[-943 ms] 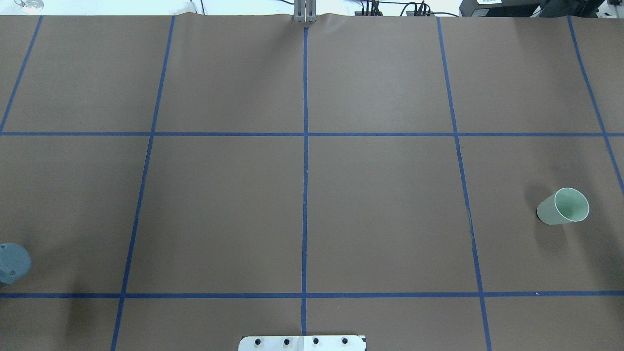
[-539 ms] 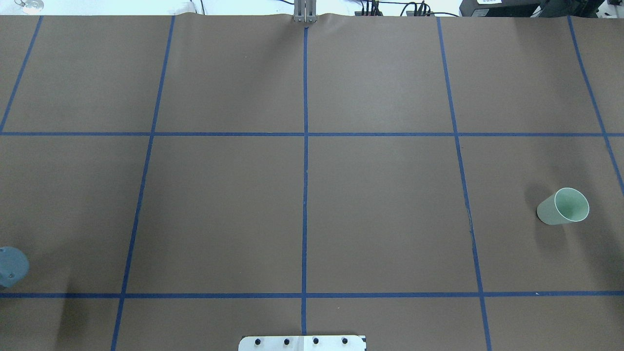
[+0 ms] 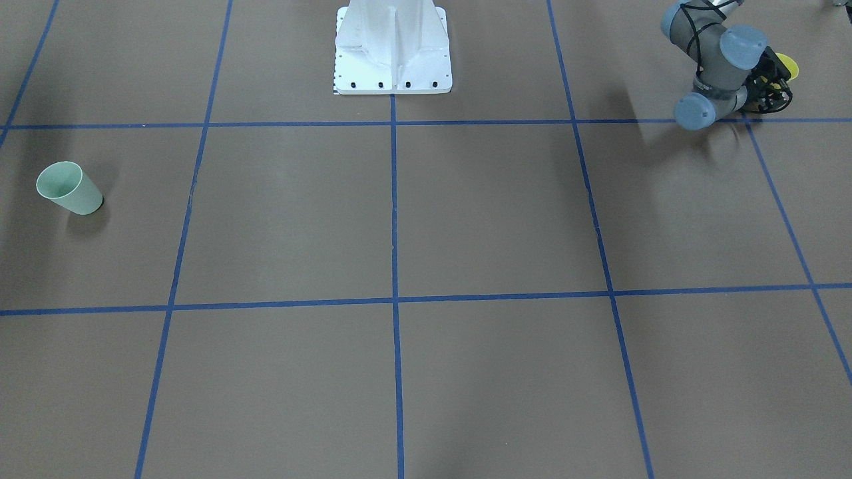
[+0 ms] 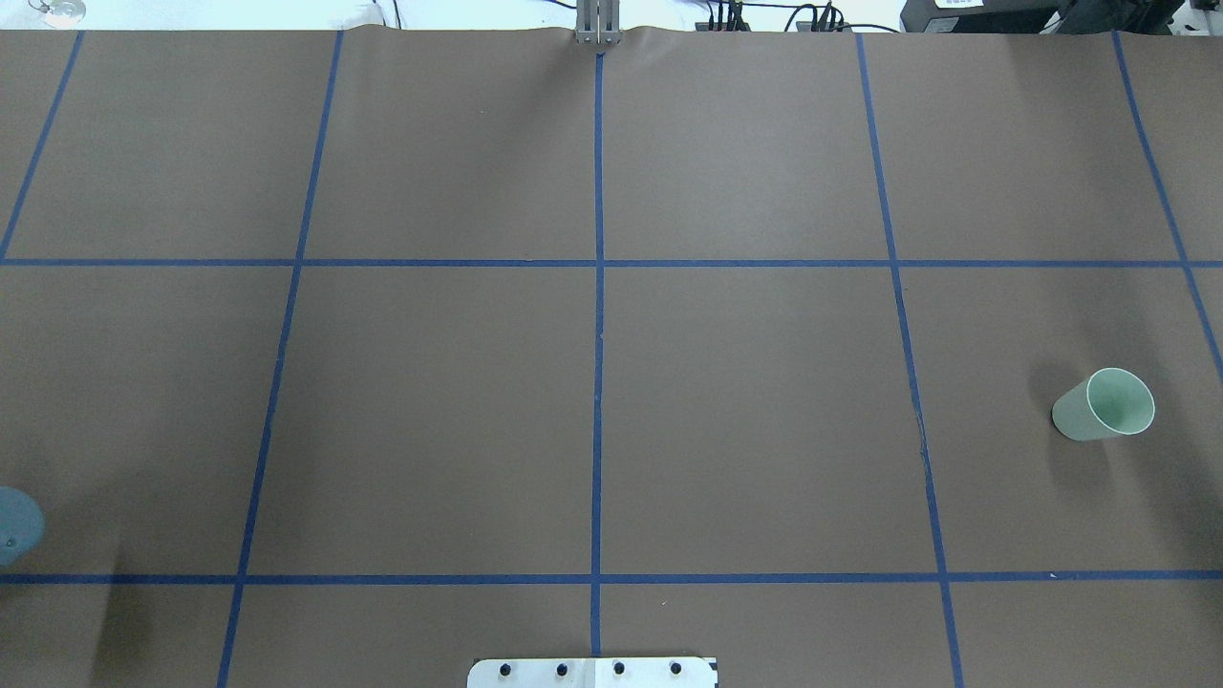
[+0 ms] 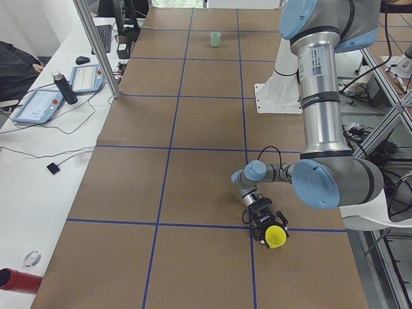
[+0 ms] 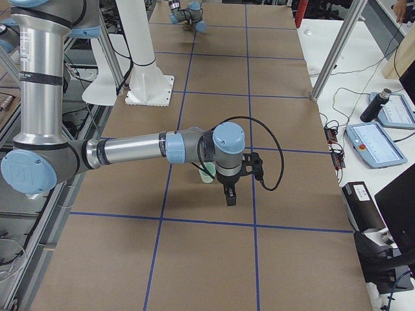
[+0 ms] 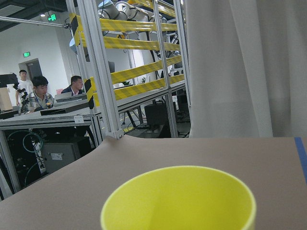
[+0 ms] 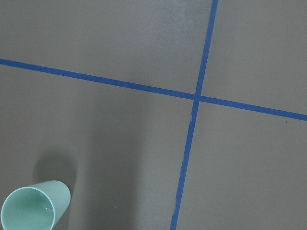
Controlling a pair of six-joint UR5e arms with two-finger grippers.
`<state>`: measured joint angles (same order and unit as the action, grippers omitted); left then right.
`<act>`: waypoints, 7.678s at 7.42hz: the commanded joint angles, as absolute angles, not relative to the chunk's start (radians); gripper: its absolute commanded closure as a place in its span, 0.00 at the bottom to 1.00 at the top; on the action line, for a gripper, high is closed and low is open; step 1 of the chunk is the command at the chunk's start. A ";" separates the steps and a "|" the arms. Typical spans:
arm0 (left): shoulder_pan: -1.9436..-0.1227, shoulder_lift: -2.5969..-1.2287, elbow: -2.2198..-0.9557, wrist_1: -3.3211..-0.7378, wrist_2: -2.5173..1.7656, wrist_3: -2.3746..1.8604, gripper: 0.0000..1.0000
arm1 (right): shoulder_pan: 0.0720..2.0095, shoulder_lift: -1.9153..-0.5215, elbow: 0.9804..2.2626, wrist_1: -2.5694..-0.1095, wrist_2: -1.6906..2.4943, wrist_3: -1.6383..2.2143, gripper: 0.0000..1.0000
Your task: Transfer and stack yellow cup on green cup
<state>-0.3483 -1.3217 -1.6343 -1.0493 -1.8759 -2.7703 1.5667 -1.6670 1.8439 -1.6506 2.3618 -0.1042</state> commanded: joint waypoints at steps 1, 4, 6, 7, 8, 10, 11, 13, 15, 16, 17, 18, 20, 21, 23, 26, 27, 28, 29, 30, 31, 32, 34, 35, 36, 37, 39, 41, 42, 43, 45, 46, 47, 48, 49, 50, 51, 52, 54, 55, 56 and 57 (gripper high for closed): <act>-0.348 -1.319 -1.631 -1.046 -1.876 -2.778 0.54 | 1.566 -1.669 1.844 -1.651 2.362 -0.104 0.01; -0.345 -1.266 -1.643 -1.035 -1.871 -2.717 0.96 | 1.568 -1.670 1.845 -1.651 2.362 -0.104 0.01; -0.348 -1.183 -1.672 -1.051 -1.861 -2.642 0.99 | 1.566 -1.671 1.845 -1.651 2.364 -0.104 0.01; -0.359 -1.172 -1.707 -1.071 -1.791 -2.622 1.00 | 1.566 -1.671 1.845 -1.651 2.364 -0.103 0.01; -0.427 -1.177 -1.729 -1.072 -1.731 -2.537 1.00 | 1.568 -1.669 1.845 -1.651 2.364 -0.104 0.01; -0.610 -1.189 -1.797 -1.072 -1.573 -2.369 1.00 | 1.568 -1.677 1.848 -1.651 2.365 -0.103 0.01; -0.702 -1.213 -1.831 -1.074 -1.516 -2.270 1.00 | 1.568 -1.677 1.850 -1.651 2.365 -0.103 0.01; -0.845 -1.303 -1.845 -1.168 -1.406 -2.069 1.00 | 1.568 -1.664 1.855 -1.649 2.368 -0.104 0.01; -0.871 -1.415 -1.833 -1.329 -1.326 -1.900 1.00 | 1.568 -1.670 1.864 -1.649 2.375 -0.103 0.01; -0.871 -1.464 -1.832 -1.426 -1.321 -1.822 1.00 | 1.568 -1.663 1.868 -1.649 2.373 -0.104 0.01; -0.870 -1.520 -1.832 -1.507 -1.322 -1.731 1.00 | 1.568 -1.663 1.870 -1.648 2.373 -0.103 0.01; -0.868 -1.566 -1.827 -1.576 -1.322 -1.642 1.00 | 1.568 -1.664 1.870 -1.647 2.372 -0.098 0.01; -0.867 -1.629 -1.825 -1.760 -1.327 -1.418 1.00 | 1.568 -1.664 1.902 -1.606 2.375 -0.088 0.01; -0.867 -1.673 -1.818 -1.845 -1.334 -1.346 1.00 | 1.568 -1.666 1.895 -1.542 2.391 -0.087 0.01; -0.862 -1.753 -1.836 -1.885 -1.389 -1.330 1.00 | 1.566 -1.680 1.884 -1.462 2.401 -0.089 0.01; -0.779 -1.845 -1.842 -2.083 -1.466 -1.144 1.00 | 1.566 -1.674 1.842 -1.454 2.565 -0.086 0.01; -0.779 -1.858 -1.838 -2.150 -1.594 -1.043 1.00 | 1.566 -1.661 1.844 -1.457 2.569 -0.054 0.01; -0.779 -1.868 -1.833 -2.176 -1.702 -0.868 1.00 | 1.554 -1.657 1.848 -1.459 2.568 -0.025 0.01; -0.781 -1.894 -1.810 -2.175 -1.747 -0.656 1.00 | 1.546 -1.616 1.844 -1.462 2.556 -0.022 0.01; -0.782 -1.935 -1.783 -2.175 -1.811 -0.600 1.00 | 1.531 -1.591 1.829 -1.462 2.524 -0.020 0.01; -0.782 -1.981 -1.773 -2.177 -1.894 -0.601 1.00 | 1.511 -1.573 1.824 -1.462 2.510 -0.021 0.01; -0.781 -1.999 -1.772 -2.207 -1.928 -0.600 0.98 | 1.505 -1.543 1.806 -1.463 2.491 -0.020 0.01; -0.761 -2.017 -1.770 -2.320 -1.980 -0.597 0.99 | 1.499 -1.523 1.795 -1.463 2.496 -0.015 0.01; -0.726 -2.022 -1.766 -2.368 -2.005 -0.594 0.99 | 1.470 -1.514 1.796 -1.456 2.499 0.042 0.01; -0.685 -2.025 -1.735 -2.446 -2.000 -0.600 0.99 | 1.381 -1.456 1.802 -1.447 2.494 0.146 0.01; -0.670 -2.029 -1.700 -2.492 -2.000 -0.600 0.99 | 1.311 -1.369 1.802 -1.448 2.493 0.276 0.01; -0.652 -2.029 -1.642 -2.584 -2.000 -0.595 0.98 | 1.138 -1.223 1.804 -1.448 2.455 0.574 0.01; -0.614 -2.029 -1.588 -2.724 -2.000 -0.595 1.00 | 1.036 -1.128 1.804 -1.445 2.453 0.701 0.03; -0.614 -2.028 -1.588 -2.727 -2.000 -0.597 1.00 | 0.985 -1.082 1.802 -1.439 2.421 0.791 0.05; -0.612 -2.028 -1.588 -2.729 -2.000 -0.598 1.00 | 0.909 -1.039 1.801 -1.402 2.320 0.895 0.05; -0.612 -2.032 -1.591 -2.746 -2.002 -0.600 1.00 | 0.795 -1.037 1.763 -1.156 2.243 1.146 0.05; -0.611 -2.034 -1.586 -2.773 -2.005 -0.600 1.00 | 0.776 -1.019 1.753 -1.138 2.244 1.163 0.05; -0.591 -2.040 -1.592 -2.781 -2.006 -0.601 1.00 | 0.761 -1.000 1.750 -1.140 2.246 1.167 0.04; -0.578 -2.075 -1.588 -2.781 -2.005 -0.600 1.00 | 0.752 -0.996 1.750 -1.140 2.252 1.169 0.04; -0.565 -2.085 -1.591 -2.790 -2.008 -0.600 0.99 | 0.750 -0.991 1.749 -1.141 2.273 1.169 0.04; -0.527 -2.088 -1.589 -2.812 -2.003 -0.600 0.99 | 0.750 -0.991 1.750 -1.138 2.304 1.167 0.04; -0.517 -2.101 -1.583 -2.812 -2.002 -0.600 0.99 | 0.752 -0.986 1.752 -1.135 2.315 1.167 0.04; -0.511 -2.102 -1.580 -2.812 -2.002 -0.600 0.99 | 0.752 -0.980 1.749 -1.138 2.328 1.169 0.04; -0.511 -2.140 -1.560 -2.809 -2.000 -0.603 1.00 | 0.750 -0.980 1.743 -1.137 2.350 1.169 0.05; -0.511 -2.149 -1.551 -2.807 -2.000 -0.603 1.00 | 0.749 -0.982 1.735 -1.138 2.376 1.169 0.05; -0.511 -2.151 -1.549 -2.807 -2.000 -0.603 1.00 | 0.746 -0.980 1.733 -1.138 2.390 1.169 0.06; -0.509 -2.164 -1.539 -2.809 -2.000 -0.610 1.00 | 0.746 -0.982 1.733 -1.138 2.408 1.169 0.07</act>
<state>-0.5104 -2.1509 -1.5493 -2.8077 -2.0003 -0.6046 0.7468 -0.9810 1.7350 -1.1380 2.3855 1.1689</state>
